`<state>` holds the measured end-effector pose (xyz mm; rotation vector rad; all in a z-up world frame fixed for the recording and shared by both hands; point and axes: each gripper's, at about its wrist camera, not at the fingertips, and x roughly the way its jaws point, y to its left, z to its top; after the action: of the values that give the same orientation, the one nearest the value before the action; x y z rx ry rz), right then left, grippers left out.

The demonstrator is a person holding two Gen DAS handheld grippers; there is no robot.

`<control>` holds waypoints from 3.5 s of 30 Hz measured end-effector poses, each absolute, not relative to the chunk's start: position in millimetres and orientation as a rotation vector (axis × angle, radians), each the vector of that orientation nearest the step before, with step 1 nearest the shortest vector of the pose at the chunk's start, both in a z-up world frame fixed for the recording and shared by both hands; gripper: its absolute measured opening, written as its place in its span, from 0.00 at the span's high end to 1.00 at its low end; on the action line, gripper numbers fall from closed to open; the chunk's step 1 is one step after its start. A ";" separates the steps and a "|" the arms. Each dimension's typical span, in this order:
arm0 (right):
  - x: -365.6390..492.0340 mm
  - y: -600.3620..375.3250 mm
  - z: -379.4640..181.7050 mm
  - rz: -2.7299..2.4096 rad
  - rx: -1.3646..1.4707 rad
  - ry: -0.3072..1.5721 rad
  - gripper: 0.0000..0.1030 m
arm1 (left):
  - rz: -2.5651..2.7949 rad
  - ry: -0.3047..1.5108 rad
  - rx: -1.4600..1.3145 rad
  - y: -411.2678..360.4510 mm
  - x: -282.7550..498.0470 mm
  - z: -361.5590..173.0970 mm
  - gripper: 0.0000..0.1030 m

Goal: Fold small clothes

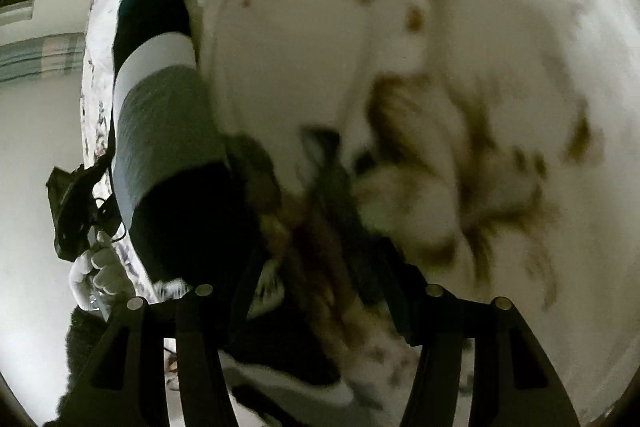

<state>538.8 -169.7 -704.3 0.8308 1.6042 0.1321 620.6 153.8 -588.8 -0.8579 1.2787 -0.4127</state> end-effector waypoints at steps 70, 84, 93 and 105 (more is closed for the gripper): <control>237.7 -140.9 -735.4 0.401 1.079 1.790 0.84 | -0.169 1.432 -0.714 129.1 211.1 -596.8 0.87; 293.2 -161.8 -600.3 0.591 1.183 1.486 0.86 | -0.272 1.101 -0.800 137.8 281.2 -451.5 0.87; 469.9 -182.0 -545.6 0.558 1.077 1.236 0.86 | -0.293 0.948 -0.728 128.4 460.1 -446.9 0.87; 692.0 -190.7 -583.7 0.328 0.963 1.238 0.82 | -0.327 1.056 -0.708 129.7 642.3 -508.7 0.54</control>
<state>692.0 -190.6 -583.7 0.9635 1.2385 0.3278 642.3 129.7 -508.7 -0.7075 1.0563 -0.3265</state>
